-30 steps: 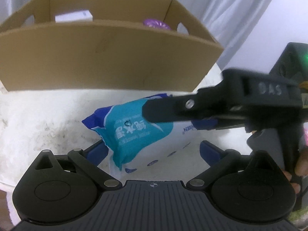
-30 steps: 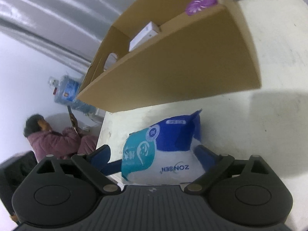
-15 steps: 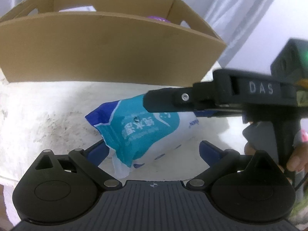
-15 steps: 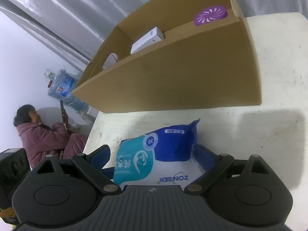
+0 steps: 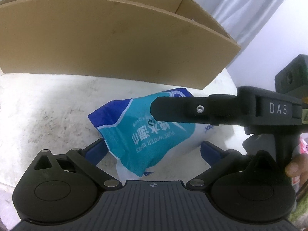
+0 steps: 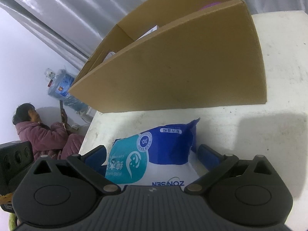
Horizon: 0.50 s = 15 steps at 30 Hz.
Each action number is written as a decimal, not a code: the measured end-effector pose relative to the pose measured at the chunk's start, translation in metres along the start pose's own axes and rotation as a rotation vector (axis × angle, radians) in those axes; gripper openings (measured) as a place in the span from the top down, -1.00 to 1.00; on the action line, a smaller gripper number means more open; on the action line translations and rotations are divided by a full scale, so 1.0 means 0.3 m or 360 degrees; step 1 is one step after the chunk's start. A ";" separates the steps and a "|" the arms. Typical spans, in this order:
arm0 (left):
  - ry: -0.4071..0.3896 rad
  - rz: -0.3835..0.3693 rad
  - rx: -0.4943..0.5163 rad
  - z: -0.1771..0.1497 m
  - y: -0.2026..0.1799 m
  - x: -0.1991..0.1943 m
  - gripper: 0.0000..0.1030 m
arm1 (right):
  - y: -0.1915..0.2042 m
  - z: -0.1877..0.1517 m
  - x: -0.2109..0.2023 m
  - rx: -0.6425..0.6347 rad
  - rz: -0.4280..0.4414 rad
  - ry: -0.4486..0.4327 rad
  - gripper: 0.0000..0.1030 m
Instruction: Organize objects
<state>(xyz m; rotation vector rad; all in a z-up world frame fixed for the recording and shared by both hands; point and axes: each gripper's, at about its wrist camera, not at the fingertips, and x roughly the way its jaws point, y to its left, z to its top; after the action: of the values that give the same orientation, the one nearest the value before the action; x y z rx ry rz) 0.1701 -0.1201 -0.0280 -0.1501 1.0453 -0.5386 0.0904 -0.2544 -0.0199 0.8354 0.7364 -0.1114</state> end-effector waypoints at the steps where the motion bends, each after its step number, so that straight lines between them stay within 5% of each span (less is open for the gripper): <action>1: -0.0006 -0.0009 -0.0008 -0.008 -0.006 0.003 -1.00 | 0.001 -0.001 0.001 -0.0006 0.0000 -0.0001 -1.00; 10: -0.0095 -0.0176 -0.0227 -0.043 0.060 -0.031 -1.00 | -0.004 0.003 0.001 0.0035 -0.0012 0.0008 -1.00; 15: -0.0075 -0.0126 -0.0139 -0.048 0.038 -0.037 -1.00 | 0.004 0.002 0.006 0.0015 -0.0045 0.0014 -1.00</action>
<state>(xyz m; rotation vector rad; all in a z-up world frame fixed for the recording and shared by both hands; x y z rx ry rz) 0.1576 -0.1030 -0.0308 -0.2809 1.0206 -0.5585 0.0925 -0.2537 -0.0198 0.8348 0.7565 -0.1369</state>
